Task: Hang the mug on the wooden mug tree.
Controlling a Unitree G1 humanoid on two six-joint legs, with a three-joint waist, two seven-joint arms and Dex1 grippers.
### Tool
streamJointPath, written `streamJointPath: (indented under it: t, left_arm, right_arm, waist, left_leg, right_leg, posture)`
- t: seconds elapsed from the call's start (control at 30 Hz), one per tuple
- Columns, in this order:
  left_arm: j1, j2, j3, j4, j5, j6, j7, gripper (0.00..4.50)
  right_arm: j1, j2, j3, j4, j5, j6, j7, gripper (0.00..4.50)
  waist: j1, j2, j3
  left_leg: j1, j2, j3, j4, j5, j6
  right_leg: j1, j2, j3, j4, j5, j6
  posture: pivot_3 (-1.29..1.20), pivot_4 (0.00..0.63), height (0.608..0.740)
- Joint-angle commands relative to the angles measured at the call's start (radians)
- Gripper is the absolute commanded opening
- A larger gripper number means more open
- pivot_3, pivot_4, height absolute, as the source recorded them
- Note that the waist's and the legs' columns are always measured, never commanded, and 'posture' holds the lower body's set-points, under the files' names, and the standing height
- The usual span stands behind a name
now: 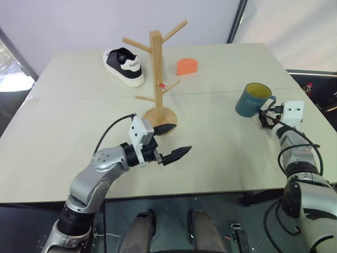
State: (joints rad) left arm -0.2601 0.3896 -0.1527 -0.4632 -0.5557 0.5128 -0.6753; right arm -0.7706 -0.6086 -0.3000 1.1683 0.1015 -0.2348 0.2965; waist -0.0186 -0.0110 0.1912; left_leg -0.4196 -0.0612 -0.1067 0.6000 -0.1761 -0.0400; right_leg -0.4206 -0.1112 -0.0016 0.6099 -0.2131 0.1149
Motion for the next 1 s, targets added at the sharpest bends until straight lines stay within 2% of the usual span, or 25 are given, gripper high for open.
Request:
streamJointPath:
  t: [0.03, 0.23, 0.27, 0.6, 0.7, 0.77, 0.9, 1.0]
  left_arm:
    - [-0.011, 0.0, 0.013, -0.033, -0.01, -0.006, -0.002, 4.5]
    - [-0.009, 0.001, 0.014, -0.03, -0.005, -0.01, -0.003, 4.5]
    - [-0.01, 0.0, 0.015, -0.028, -0.005, -0.011, -0.003, 4.5]
    - [0.0, 0.013, 0.038, -0.005, 0.014, -0.031, -0.001, 4.5]
    - [0.026, 0.041, 0.102, 0.035, 0.027, -0.058, 0.001, 4.5]
    - [0.049, 0.063, 0.158, 0.072, 0.038, -0.093, 0.002, 4.5]
    - [0.083, 0.108, 0.297, 0.169, 0.037, -0.174, -0.015, 4.5]
    - [0.094, 0.137, 0.361, 0.203, 0.013, -0.206, -0.062, 4.5]
  right_arm:
    - [-0.038, -0.012, -0.007, 0.008, 0.012, -0.031, 0.021, 3.58]
    - [-0.045, -0.008, -0.012, 0.017, 0.019, -0.046, 0.044, 0.44]
    - [-0.045, -0.007, -0.013, 0.016, 0.02, -0.047, 0.049, 0.05]
    - [-0.019, -0.005, 0.015, -0.077, 0.01, -0.09, 0.105, 0.05]
    - [0.055, 0.004, 0.059, -0.308, 0.028, -0.069, 0.211, 0.05]
    - [0.14, 0.002, 0.097, -0.555, 0.062, 0.015, 0.288, 0.05]
    - [0.322, -0.031, 0.205, -1.17, 0.206, 0.331, 0.411, 0.05]
    - [0.365, -0.051, 0.264, -1.455, 0.247, 0.545, 0.398, 0.05]
  waist:
    - [-0.001, 0.0, 0.0]
    - [0.0, 0.0, 0.0]
    - [0.0, 0.0, 0.0]
    - [-0.001, 0.0, 0.0]
    - [-0.003, 0.0, 0.0]
    - [-0.003, 0.001, 0.0]
    - [0.002, 0.001, 0.0]
    - [0.006, 0.001, 0.001]
  left_leg:
    - [0.0, 0.0, 0.0, 0.0, 0.0, 0.0]
    - [0.0, 0.0, 0.0, 0.0, 0.0, 0.0]
    - [0.0, 0.0, 0.0, 0.0, 0.0, 0.0]
    - [0.002, 0.0, 0.0, 0.0, 0.0, 0.0]
    - [0.002, 0.0, 0.0, 0.0, 0.0, 0.0]
    - [0.002, 0.001, 0.0, -0.001, 0.0, 0.0]
    - [0.003, 0.005, -0.002, -0.002, 0.0, 0.0]
    - [0.002, 0.006, -0.004, -0.002, 0.0, 0.0]
  right_leg:
    - [0.0, 0.0, 0.0, 0.0, 0.0, 0.0]
    - [0.0, 0.0, 0.0, 0.0, 0.0, 0.0]
    - [0.0, 0.0, 0.0, 0.0, 0.0, 0.0]
    - [0.002, 0.0, 0.0, 0.0, 0.0, 0.0]
    - [0.002, 0.0, 0.0, 0.0, 0.0, 0.0]
    - [0.001, 0.001, 0.0, 0.001, 0.0, 0.0]
    - [0.0, 0.004, 0.0, 0.003, -0.001, 0.001]
    - [-0.001, 0.005, 0.0, 0.004, -0.003, 0.002]
  posture:
    - [0.0, 0.15, 0.74]
    - [0.0, 0.15, 0.74]
    - [0.0, 0.15, 0.74]
    - [0.0, 0.15, 0.74]
    - [0.0, 0.15, 0.74]
    - [0.0, 0.15, 0.74]
    - [0.0, 0.15, 0.74]
    - [0.0, 0.15, 0.74]
